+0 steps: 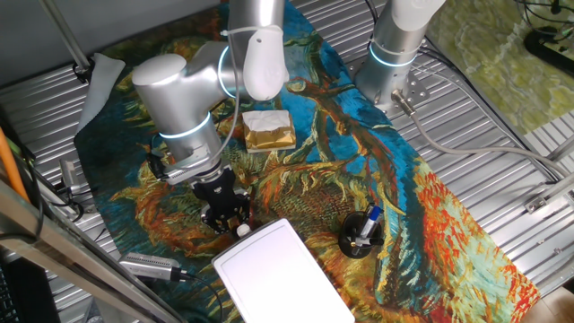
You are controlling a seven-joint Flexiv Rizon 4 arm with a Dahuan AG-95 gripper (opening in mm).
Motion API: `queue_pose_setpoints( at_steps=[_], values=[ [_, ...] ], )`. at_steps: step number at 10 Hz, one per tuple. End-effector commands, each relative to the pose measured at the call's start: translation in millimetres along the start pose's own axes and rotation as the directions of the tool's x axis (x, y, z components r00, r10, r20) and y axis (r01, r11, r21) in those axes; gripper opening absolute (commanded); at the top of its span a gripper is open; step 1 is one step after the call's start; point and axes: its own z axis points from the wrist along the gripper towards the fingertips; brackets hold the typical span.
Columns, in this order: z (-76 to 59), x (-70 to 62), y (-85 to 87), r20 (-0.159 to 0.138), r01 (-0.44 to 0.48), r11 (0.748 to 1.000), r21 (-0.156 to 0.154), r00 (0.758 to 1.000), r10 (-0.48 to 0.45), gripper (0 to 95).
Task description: Grasp the handle and open the drawer
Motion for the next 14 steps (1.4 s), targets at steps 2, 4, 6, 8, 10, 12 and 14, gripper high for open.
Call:
queue_pose_setpoints(
  at_steps=[2, 4, 6, 8, 10, 12, 14],
  values=[
    [-0.1, -0.2, -0.4, -0.006, 0.0, 1.0, 0.003, 1.0, 0.0, 0.0],
    [-0.1, -0.1, -0.3, -0.013, 0.011, 1.0, 0.003, 1.0, -0.011, 0.0],
    [-0.4, 0.2, 0.0, -0.017, 0.022, 1.0, 0.003, 1.0, -0.022, 0.0],
    [-1.3, 0.8, 0.8, -0.018, 0.022, 1.0, 0.003, 1.0, -0.022, 0.0],
    [-1.7, 1.1, 1.1, -0.015, 0.024, 1.0, 0.007, 1.0, -0.024, 0.0],
    [-2.6, 1.7, 1.9, -0.015, 0.024, 1.0, 0.008, 1.0, -0.024, 0.0],
    [-3.7, 2.5, 2.9, -0.015, 0.024, 1.0, 0.008, 1.0, -0.024, 0.0]
  ],
)
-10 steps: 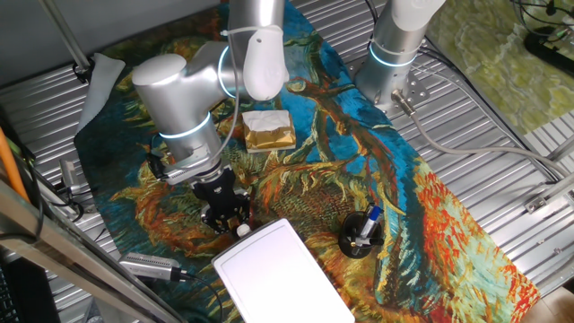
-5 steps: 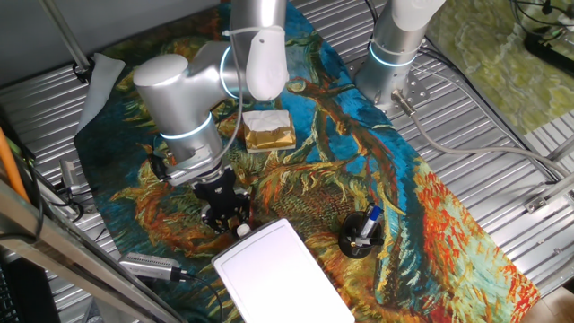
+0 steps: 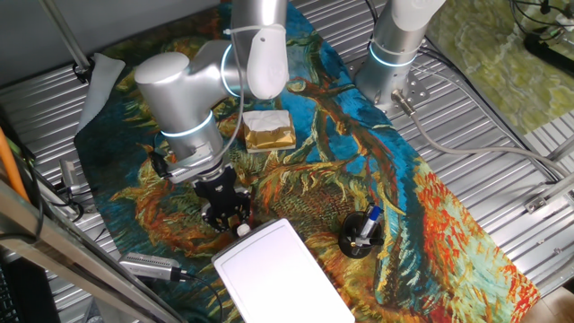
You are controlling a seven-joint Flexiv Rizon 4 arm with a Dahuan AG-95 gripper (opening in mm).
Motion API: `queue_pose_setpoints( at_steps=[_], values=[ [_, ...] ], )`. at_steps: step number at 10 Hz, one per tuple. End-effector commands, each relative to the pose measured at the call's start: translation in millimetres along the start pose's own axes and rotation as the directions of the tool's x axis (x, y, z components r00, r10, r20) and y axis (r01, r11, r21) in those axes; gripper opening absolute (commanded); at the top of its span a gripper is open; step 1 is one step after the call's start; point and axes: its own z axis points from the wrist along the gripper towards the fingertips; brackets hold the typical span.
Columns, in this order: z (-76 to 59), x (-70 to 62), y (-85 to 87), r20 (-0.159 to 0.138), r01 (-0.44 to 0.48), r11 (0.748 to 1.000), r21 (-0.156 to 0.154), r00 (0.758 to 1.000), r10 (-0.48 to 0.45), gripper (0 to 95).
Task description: Grasp the handle and open the drawer
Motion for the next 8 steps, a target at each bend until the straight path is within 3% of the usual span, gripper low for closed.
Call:
queue_pose_setpoints(
  at_steps=[1, 8],
  values=[
    [-0.7, 0.4, 0.8, 0.002, 0.001, 1.0, 0.0, 1.0, -0.001, 0.0],
    [-1.6, 3.4, 2.1, 0.001, 0.006, 1.0, 0.003, 1.0, -0.006, 0.0]
  ],
)
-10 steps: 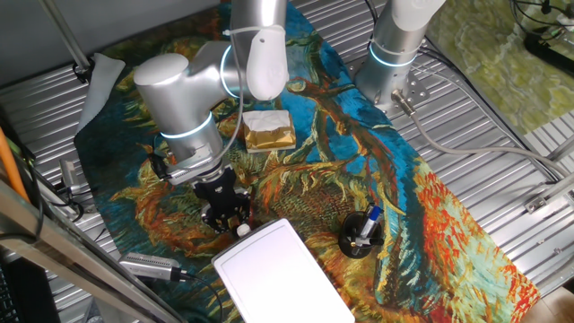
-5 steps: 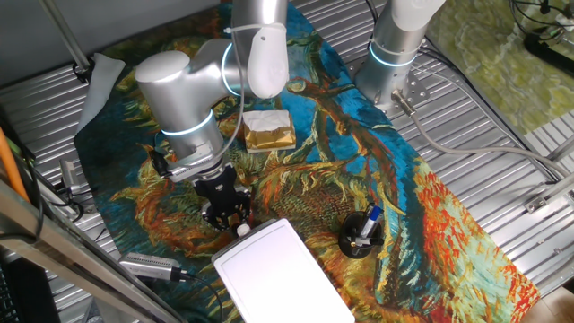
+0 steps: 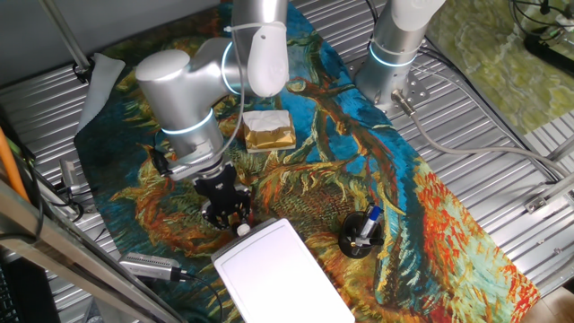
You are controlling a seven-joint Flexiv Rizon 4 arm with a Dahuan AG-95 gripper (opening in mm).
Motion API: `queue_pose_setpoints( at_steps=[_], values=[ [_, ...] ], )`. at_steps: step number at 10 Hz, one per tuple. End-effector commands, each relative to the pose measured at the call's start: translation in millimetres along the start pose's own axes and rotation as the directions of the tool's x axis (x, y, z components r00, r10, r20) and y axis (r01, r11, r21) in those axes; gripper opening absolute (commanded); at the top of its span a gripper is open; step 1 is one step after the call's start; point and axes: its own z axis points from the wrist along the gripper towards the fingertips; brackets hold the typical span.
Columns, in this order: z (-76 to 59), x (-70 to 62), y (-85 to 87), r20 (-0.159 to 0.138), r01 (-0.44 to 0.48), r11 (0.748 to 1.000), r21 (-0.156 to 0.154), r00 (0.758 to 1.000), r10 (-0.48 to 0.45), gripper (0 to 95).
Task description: Grasp the handle and open the drawer
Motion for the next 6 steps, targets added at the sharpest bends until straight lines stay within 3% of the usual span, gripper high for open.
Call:
queue_pose_setpoints(
  at_steps=[1, 6],
  values=[
    [0.2, 1.5, 0.1, 0.001, 0.008, 1.0, 0.004, 1.0, -0.008, 0.0],
    [-5.7, 12.0, -0.5, 0.0, 0.023, 1.0, 0.003, 1.0, -0.023, 0.0]
  ],
)
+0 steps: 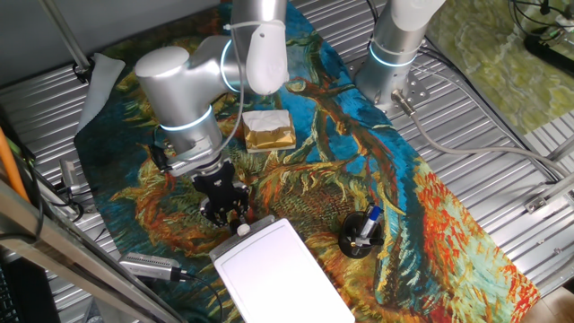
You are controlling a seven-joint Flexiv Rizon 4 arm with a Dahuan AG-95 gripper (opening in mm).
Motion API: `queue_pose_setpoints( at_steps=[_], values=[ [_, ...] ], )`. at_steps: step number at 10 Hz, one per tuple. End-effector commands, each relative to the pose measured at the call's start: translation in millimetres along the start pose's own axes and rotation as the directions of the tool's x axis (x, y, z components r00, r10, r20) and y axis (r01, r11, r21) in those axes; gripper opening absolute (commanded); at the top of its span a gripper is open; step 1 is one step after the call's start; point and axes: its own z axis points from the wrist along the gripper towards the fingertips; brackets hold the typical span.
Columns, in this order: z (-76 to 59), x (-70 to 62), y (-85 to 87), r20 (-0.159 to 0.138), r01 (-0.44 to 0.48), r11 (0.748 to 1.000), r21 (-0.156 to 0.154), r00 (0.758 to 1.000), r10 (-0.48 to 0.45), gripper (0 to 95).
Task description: Grasp the handle and open the drawer
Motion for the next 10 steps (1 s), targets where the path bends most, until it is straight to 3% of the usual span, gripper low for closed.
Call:
queue_pose_setpoints(
  at_steps=[1, 10],
  values=[
    [0.0, 4.3, -0.5, 0.003, 0.006, 1.0, -0.001, 1.0, -0.006, 0.0],
    [-11.2, 22.9, -3.6, 0.015, 0.033, 0.999, -0.008, 0.999, -0.033, 0.0]
  ],
)
